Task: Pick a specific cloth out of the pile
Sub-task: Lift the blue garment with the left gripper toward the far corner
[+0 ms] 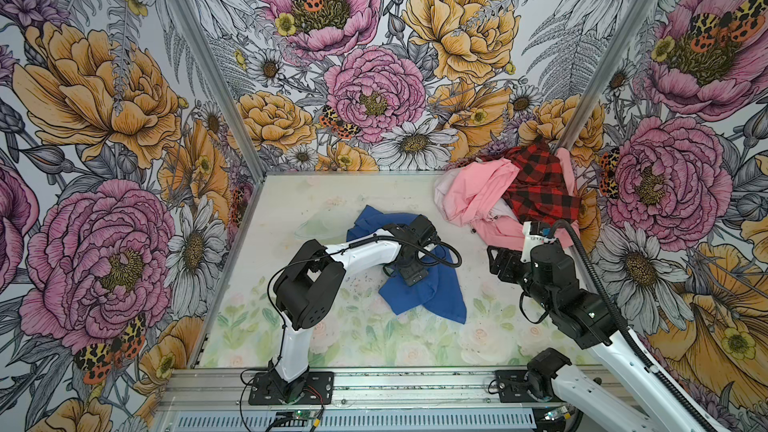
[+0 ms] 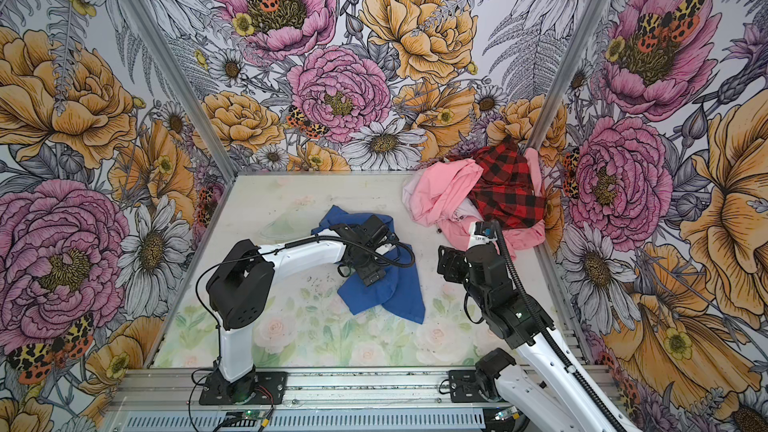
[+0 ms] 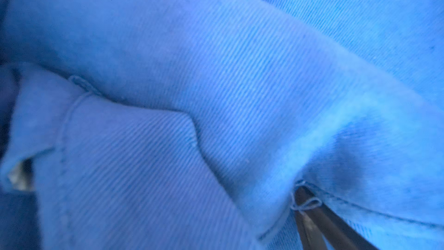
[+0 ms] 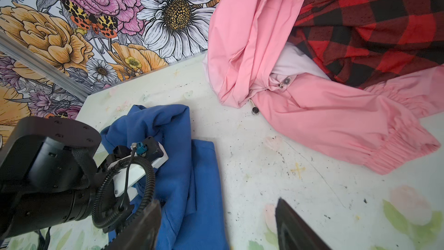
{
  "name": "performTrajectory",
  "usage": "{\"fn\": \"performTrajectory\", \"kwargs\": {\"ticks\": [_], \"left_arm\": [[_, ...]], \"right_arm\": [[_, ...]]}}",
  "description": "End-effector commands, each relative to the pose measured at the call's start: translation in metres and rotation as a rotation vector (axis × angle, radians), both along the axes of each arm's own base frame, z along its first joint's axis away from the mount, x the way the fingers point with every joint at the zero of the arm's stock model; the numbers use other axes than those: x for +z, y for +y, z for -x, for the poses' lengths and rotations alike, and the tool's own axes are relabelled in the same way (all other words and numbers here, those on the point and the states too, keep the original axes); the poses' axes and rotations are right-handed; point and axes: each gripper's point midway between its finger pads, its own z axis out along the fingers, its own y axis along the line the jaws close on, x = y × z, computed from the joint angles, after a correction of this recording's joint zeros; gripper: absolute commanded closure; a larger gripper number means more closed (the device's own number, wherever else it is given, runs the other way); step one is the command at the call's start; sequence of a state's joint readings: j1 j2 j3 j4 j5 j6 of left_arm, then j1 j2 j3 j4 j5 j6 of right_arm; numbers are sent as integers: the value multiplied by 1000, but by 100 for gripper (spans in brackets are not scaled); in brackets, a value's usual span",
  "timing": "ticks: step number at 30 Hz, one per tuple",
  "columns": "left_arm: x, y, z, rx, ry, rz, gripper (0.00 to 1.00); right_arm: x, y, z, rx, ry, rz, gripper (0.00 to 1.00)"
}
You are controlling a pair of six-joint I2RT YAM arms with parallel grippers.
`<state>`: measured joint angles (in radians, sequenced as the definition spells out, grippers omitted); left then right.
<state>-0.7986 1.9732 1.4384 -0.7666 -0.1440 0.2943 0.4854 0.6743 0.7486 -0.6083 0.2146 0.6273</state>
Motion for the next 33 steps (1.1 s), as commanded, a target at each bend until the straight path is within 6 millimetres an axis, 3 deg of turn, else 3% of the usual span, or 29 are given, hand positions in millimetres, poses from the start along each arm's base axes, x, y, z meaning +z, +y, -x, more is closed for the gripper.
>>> {"fn": "performTrajectory", "kwargs": {"ticks": [1,3,7,9,10,12,15,20,23,30,33], "left_arm": [[-57,23,3,57,122,-51,3],[-66,21,9,63,188,-14,17],[-75,24,14,113,278,27,70],[-74,30,13,140,273,22,92],[-70,34,12,145,258,14,100],[-53,36,9,151,217,29,100],[0,38,-4,186,133,122,100],[130,47,-27,270,67,484,100],[196,55,-33,272,63,686,100],[320,77,-42,301,-34,969,100],[373,99,-52,384,-97,1082,100]], "right_arm": [[4,1,0,17,-18,0,25],[4,2,1,21,-17,-4,25],[5,1,2,20,-19,-4,25],[5,1,2,19,-20,-6,25],[5,0,2,19,-20,-5,25],[5,0,1,19,-20,-6,25],[6,3,1,27,-18,-12,25],[9,2,3,24,-28,-23,25],[11,1,5,24,-37,-31,25],[12,3,5,30,-37,-42,25],[12,3,4,31,-32,-40,25]]}}
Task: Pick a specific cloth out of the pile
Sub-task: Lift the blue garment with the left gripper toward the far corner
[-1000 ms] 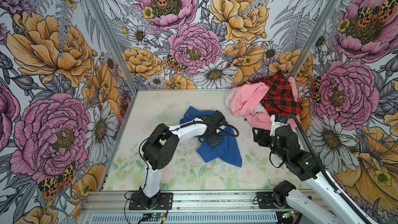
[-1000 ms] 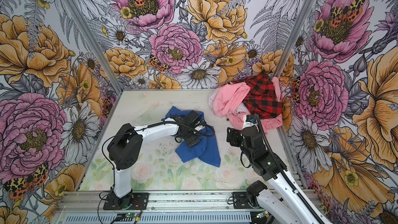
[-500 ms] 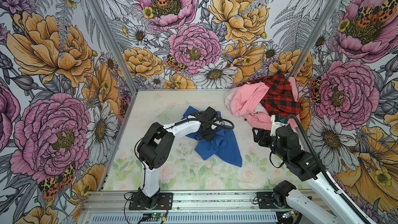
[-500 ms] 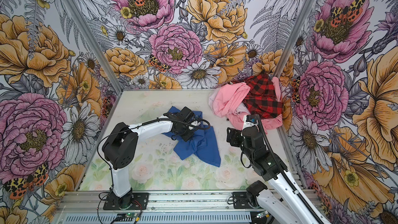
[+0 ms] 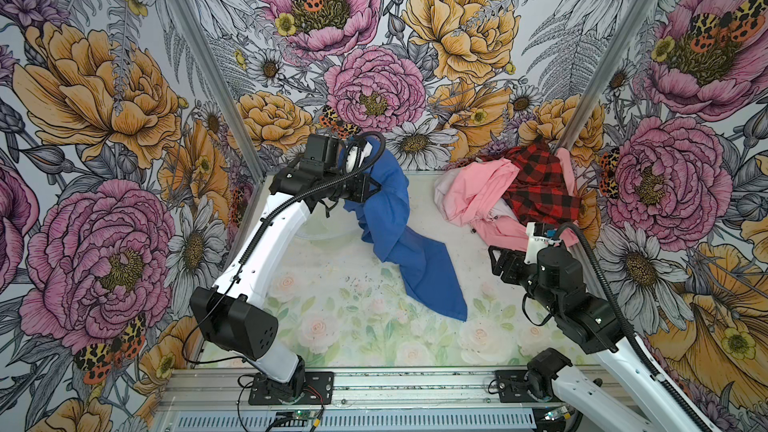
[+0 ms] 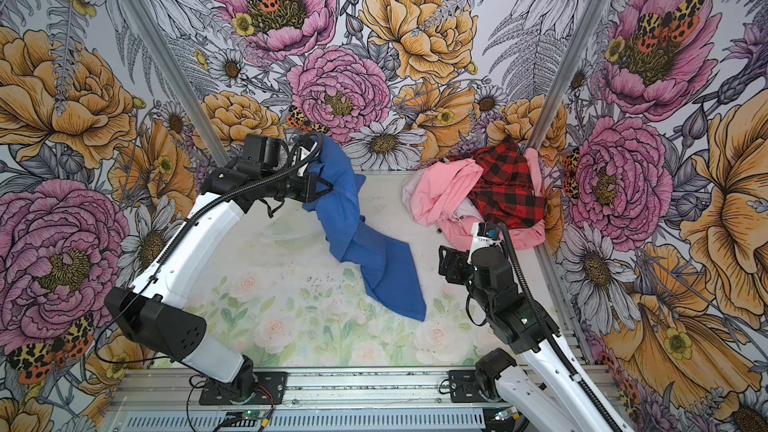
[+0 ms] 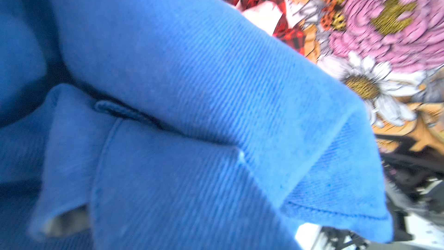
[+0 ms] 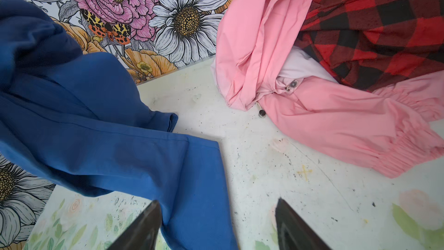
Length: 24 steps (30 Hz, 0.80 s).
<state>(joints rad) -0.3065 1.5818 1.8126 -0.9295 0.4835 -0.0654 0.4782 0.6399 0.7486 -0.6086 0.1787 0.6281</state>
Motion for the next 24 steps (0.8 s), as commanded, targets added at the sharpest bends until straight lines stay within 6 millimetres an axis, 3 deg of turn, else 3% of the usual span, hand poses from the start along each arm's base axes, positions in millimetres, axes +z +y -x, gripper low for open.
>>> {"fn": "performTrajectory", "kwargs": {"ticks": [1,5,7,15,19,24], "left_arm": [[87,15,3,51,-81,221,100],[143,48,-8,167,-134,361,100],[159,68,-14,235,-164,395,100],[221,114,-15,392,-330,437,100],[241,148,-13,507,-396,450,100],[243,173,-16,589,-430,424,100]], "right_arm": [[5,2,-1,7,-11,-8,25],[6,4,-4,12,-6,-4,25],[8,5,-5,15,-5,-3,25],[9,7,-9,13,5,-3,25],[9,8,-10,14,7,-7,25],[9,8,-11,16,7,4,25]]}}
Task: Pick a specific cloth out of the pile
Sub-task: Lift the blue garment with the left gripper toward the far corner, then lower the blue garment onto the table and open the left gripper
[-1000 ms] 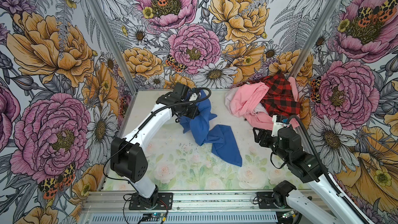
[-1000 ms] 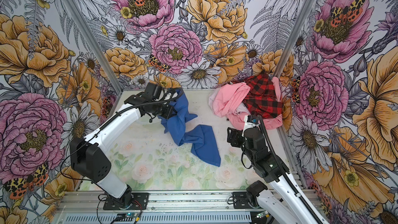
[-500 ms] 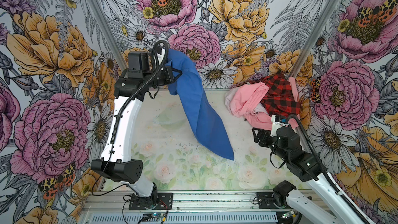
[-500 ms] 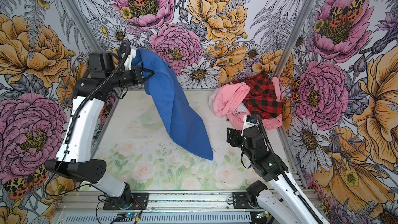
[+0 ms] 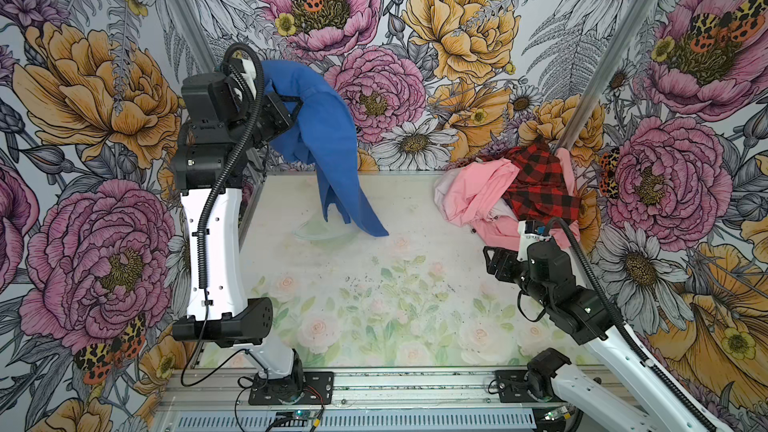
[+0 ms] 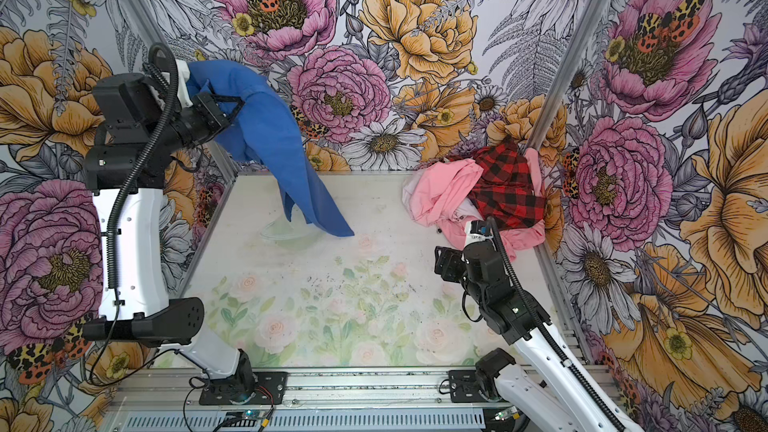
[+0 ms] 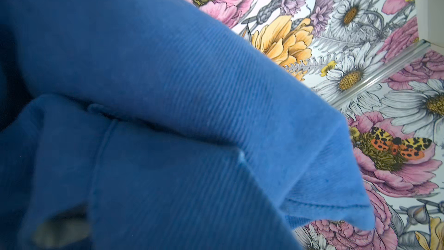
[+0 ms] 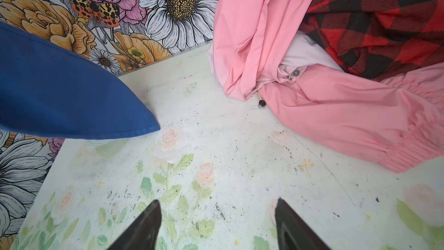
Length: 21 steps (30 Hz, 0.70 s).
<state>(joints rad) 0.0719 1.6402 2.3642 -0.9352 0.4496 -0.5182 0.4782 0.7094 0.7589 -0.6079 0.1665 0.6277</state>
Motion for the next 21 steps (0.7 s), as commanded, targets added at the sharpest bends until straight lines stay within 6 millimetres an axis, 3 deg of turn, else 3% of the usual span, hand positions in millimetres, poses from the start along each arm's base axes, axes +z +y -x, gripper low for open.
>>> {"fn": "performTrajectory", "kwargs": {"ticks": [1,7,12,16,21], "left_arm": [[48,19,11,83,-176,-16,100],[40,58,7,211,-159,-50,100],[20,69,-2,252,-116,-95,100],[-20,55,-20,226,-34,-158,100],[-60,18,-40,180,41,-244,100]], "right_arm": [[20,2,-5,5,-45,-16,25],[18,4,-8,11,-36,-4,25],[16,7,-13,16,-31,0,25],[13,9,-14,20,-27,-4,25],[10,8,-13,17,-25,-5,25]]}}
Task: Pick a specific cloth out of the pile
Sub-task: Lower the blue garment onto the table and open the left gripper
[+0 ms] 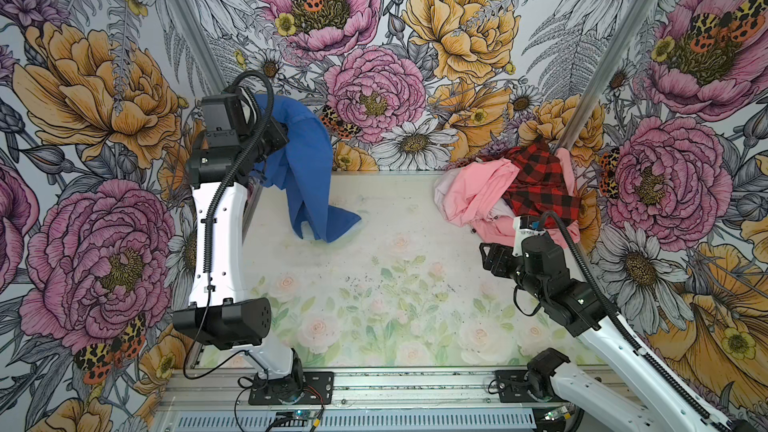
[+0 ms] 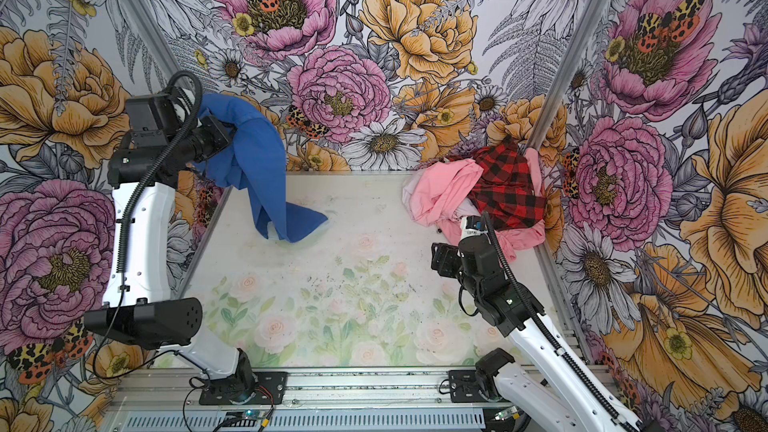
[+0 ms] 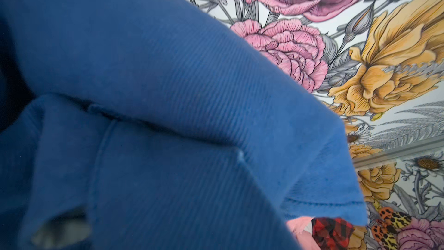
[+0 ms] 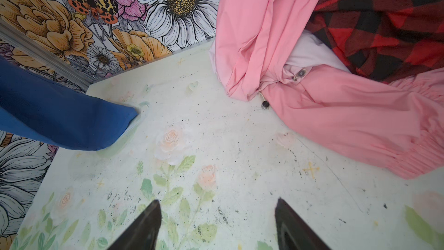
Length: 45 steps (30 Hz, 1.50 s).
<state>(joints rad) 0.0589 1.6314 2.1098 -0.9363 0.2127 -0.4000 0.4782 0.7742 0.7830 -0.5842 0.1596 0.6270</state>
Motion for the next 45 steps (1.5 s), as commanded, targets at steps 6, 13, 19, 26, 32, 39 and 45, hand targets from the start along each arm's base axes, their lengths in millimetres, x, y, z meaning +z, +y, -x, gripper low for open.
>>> {"fn": "performTrajectory", "kwargs": {"ticks": [6,13,19,26,32,39,45], "left_arm": [[13,-72,-14,-112,-137,-81,100],[-27,-103,-12,-157,-54,21,100],[-107,-57,2,6,91,72,100],[-168,-18,13,86,174,101,100],[-217,3,9,172,318,-114,100],[-270,-10,5,145,449,-261,100],[-332,-37,6,-11,626,-462,100]], "right_arm": [[8,0,-1,7,-41,-5,25],[1,-1,-1,7,-29,2,25],[-7,1,-2,14,-19,2,25],[-7,5,-4,21,-21,-14,25],[-8,4,-2,19,-24,-23,25],[-9,1,-1,10,-26,-21,25],[-10,3,-4,14,-15,-13,25]]}}
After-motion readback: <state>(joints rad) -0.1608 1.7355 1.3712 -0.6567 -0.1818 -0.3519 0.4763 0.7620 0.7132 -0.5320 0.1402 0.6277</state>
